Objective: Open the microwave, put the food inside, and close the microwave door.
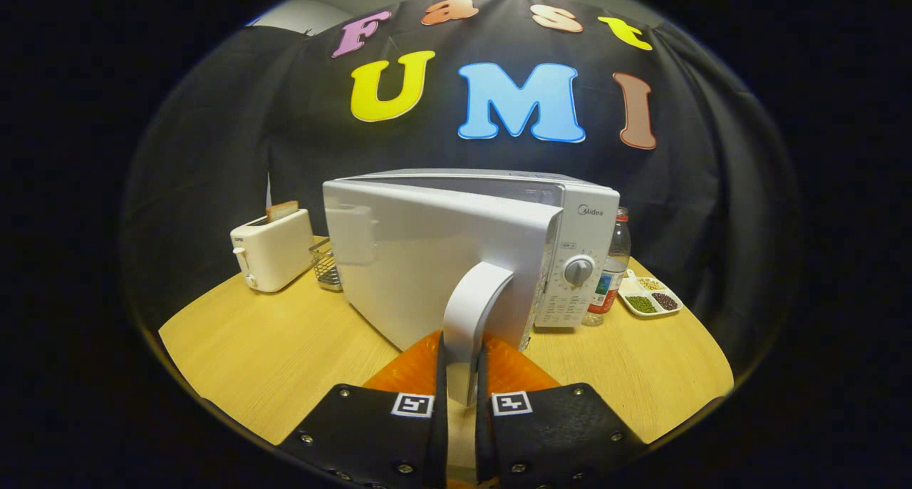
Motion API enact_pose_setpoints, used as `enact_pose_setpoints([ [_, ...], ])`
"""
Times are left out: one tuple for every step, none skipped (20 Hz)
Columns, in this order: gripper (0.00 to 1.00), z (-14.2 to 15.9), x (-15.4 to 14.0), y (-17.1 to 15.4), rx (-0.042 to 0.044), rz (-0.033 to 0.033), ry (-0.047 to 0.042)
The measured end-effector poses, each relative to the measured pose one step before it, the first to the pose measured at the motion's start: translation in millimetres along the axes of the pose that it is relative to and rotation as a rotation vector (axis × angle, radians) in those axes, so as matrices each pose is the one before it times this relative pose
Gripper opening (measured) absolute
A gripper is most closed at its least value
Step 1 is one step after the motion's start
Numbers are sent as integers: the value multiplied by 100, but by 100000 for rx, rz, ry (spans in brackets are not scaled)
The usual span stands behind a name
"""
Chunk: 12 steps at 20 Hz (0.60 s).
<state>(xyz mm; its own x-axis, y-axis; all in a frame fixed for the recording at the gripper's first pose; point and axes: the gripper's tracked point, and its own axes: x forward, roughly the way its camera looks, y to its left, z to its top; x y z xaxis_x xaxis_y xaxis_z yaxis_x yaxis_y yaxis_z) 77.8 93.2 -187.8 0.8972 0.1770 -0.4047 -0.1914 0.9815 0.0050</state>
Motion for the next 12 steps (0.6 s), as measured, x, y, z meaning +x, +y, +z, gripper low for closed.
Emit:
enact_pose_setpoints([
  [17,-158,-580,753,-722,950,118],
  [17,-225,-495,785,-964,751,13],
  [19,-63,-496,729,-1246,675,-285],
  [19,-133,-387,729,-1244,710,-160],
  [19,-149,-492,737,-832,974,-16],
  [20,-119,-516,773,-528,957,-262],
  [20,-125,-448,673,-494,608,-132],
  [20,-71,-365,683,-482,521,-127],
  [20,-18,-407,651,-310,592,-74],
  [20,-150,-336,688,-235,656,-17],
  [20,-65,-273,635,-104,418,51],
  [20,-379,-487,736,-231,940,412],
])
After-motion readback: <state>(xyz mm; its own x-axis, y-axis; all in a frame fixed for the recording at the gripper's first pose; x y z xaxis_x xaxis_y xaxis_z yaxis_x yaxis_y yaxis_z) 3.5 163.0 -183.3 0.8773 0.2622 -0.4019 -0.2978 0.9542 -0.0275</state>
